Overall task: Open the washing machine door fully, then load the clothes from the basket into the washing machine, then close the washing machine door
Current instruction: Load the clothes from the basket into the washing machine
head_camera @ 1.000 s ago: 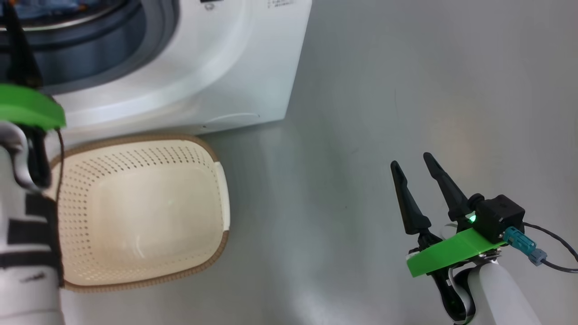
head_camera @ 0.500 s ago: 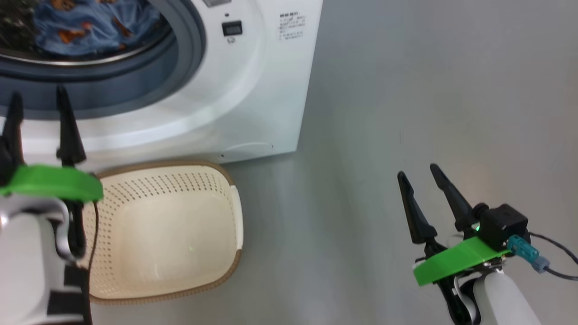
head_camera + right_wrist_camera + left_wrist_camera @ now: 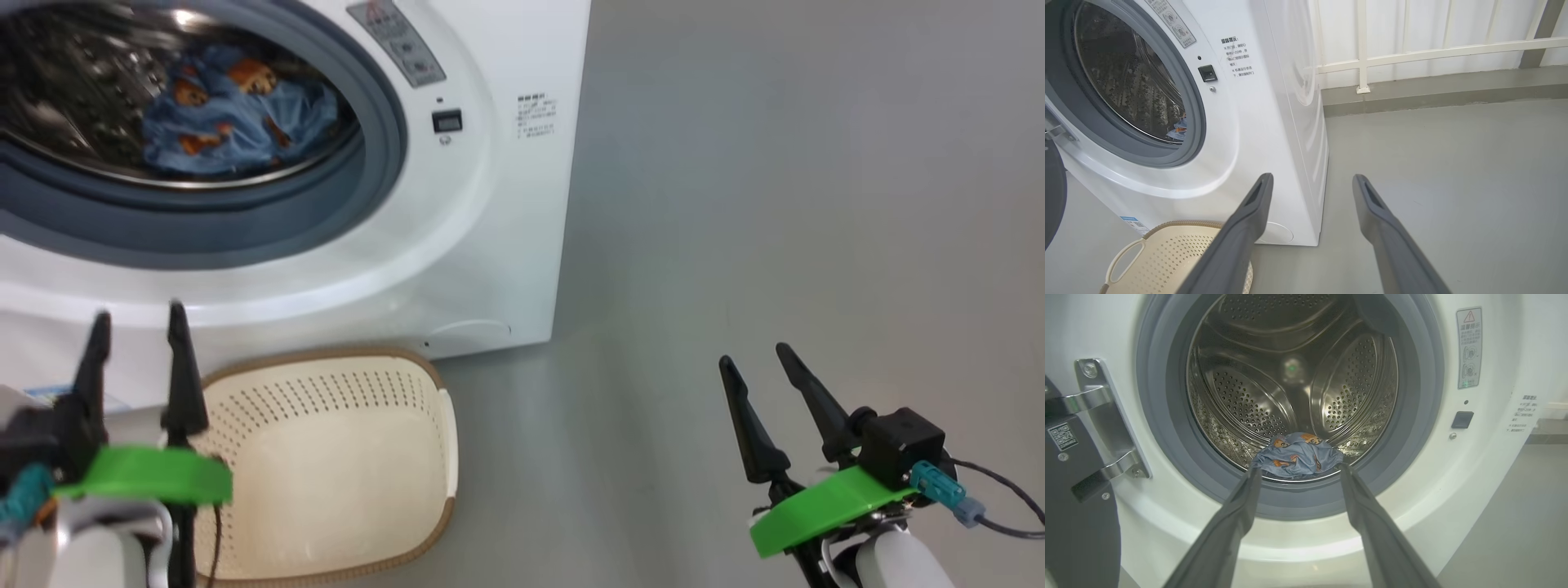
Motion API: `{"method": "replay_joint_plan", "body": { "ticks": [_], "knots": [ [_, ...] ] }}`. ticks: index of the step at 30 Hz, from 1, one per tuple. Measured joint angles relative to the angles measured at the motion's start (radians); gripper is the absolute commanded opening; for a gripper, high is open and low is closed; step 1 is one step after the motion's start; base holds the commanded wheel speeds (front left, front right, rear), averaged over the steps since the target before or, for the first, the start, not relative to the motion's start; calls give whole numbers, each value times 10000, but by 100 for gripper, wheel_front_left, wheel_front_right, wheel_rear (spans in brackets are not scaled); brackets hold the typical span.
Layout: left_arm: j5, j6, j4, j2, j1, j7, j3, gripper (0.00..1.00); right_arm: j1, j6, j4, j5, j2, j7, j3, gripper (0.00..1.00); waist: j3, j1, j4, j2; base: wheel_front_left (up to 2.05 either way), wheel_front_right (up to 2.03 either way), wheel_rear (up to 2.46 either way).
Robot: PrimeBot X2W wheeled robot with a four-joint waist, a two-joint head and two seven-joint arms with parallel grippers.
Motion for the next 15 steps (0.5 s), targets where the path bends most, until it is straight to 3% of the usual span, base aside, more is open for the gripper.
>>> {"method": "replay_joint_plan", "body": {
  "ticks": [15],
  "knots": [
    [-353,385,-1281,-146,2522,0,-90,100,739,0,33,0,-67,0,-96,100,-1107,0,127,0,0,0,0]
  ]
}}
